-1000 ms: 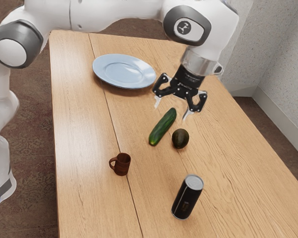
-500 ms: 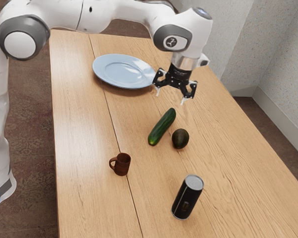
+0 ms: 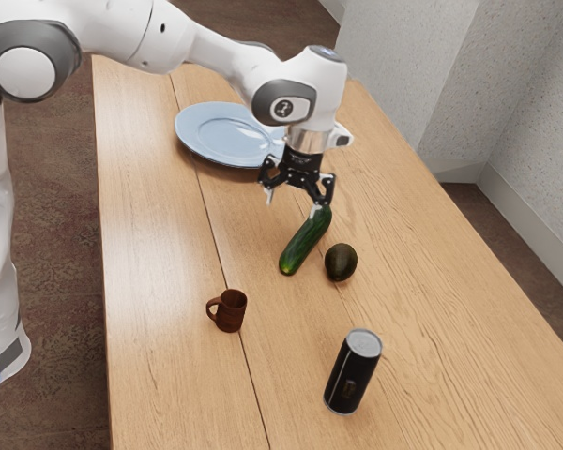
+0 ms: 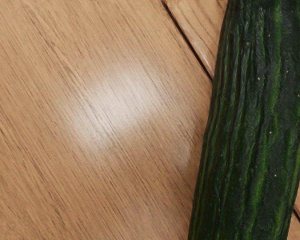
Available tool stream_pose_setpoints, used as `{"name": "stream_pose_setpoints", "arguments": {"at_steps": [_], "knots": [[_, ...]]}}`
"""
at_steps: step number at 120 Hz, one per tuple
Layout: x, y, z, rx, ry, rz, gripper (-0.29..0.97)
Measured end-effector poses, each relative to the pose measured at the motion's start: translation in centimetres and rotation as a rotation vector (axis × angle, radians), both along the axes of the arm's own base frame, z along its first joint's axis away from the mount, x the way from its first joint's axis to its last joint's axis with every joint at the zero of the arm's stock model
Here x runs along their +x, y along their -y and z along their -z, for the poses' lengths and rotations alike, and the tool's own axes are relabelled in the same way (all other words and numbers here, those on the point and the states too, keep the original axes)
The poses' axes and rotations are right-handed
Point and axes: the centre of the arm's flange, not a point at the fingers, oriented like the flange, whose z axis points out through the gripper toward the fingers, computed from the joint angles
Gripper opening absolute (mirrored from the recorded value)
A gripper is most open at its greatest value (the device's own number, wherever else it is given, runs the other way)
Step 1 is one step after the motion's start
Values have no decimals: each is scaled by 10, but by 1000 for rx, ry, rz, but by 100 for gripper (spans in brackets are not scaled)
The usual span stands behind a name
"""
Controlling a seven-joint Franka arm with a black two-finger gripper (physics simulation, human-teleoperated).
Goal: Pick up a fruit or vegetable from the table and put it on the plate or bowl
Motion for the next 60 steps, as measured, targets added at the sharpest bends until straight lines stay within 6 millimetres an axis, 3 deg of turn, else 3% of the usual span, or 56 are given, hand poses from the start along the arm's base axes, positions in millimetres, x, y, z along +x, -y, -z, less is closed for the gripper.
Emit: {"name": "stream_pose_setpoints", "arguments": {"at_steps": [17, 29, 37, 51, 60], "knots": [[5, -23, 5, 46, 28, 17, 68], [10, -19, 7, 62, 42, 55, 68], [21, 4, 10, 68, 51, 114, 68], [28, 77, 10, 71, 68, 263, 68], [28, 88, 7, 72, 78, 294, 68]]}}
